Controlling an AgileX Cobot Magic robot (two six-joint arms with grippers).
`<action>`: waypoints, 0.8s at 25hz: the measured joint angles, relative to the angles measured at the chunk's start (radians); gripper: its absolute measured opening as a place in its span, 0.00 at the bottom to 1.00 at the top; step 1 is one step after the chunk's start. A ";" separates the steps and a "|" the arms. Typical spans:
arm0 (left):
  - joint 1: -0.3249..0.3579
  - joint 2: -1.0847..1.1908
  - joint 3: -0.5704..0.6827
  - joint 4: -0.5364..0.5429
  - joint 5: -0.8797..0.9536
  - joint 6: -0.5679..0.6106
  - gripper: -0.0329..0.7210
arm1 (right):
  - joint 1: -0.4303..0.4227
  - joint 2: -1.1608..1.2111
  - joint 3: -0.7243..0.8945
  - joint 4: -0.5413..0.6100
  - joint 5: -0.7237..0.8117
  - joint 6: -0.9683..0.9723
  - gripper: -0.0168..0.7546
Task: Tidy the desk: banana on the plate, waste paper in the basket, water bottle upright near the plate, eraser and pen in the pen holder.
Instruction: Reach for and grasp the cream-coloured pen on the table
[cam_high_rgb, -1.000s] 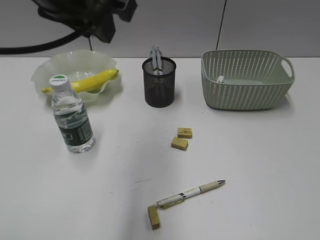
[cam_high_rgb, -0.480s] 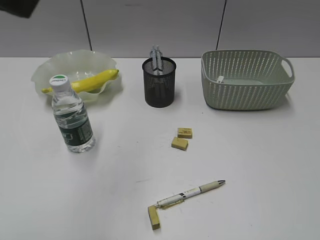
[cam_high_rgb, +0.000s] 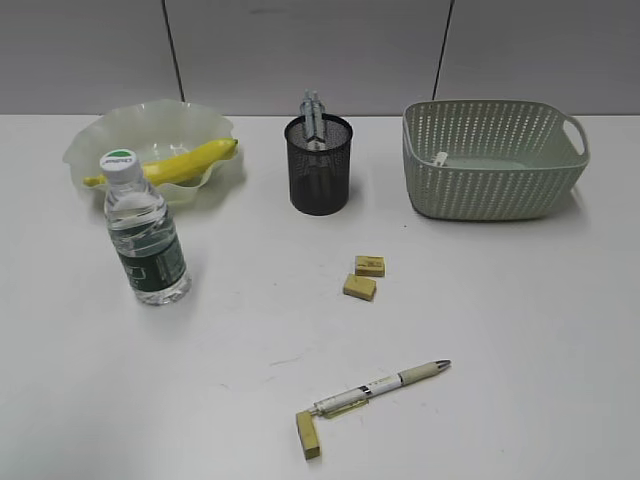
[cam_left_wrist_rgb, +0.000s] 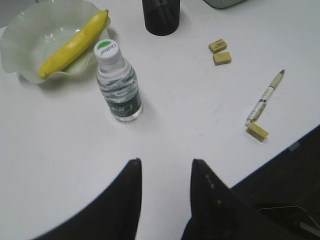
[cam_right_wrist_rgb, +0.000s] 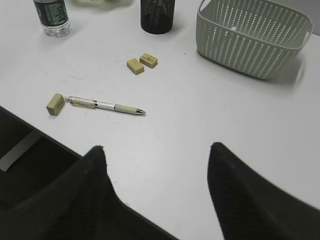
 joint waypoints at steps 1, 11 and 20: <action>0.000 -0.056 0.038 -0.014 -0.004 0.000 0.38 | 0.000 0.000 0.000 0.000 0.000 0.000 0.67; -0.001 -0.478 0.253 -0.046 0.006 0.000 0.38 | 0.000 0.000 0.000 0.000 0.000 0.000 0.67; -0.001 -0.533 0.264 -0.073 0.009 0.025 0.38 | 0.000 0.000 0.000 0.000 0.000 0.000 0.66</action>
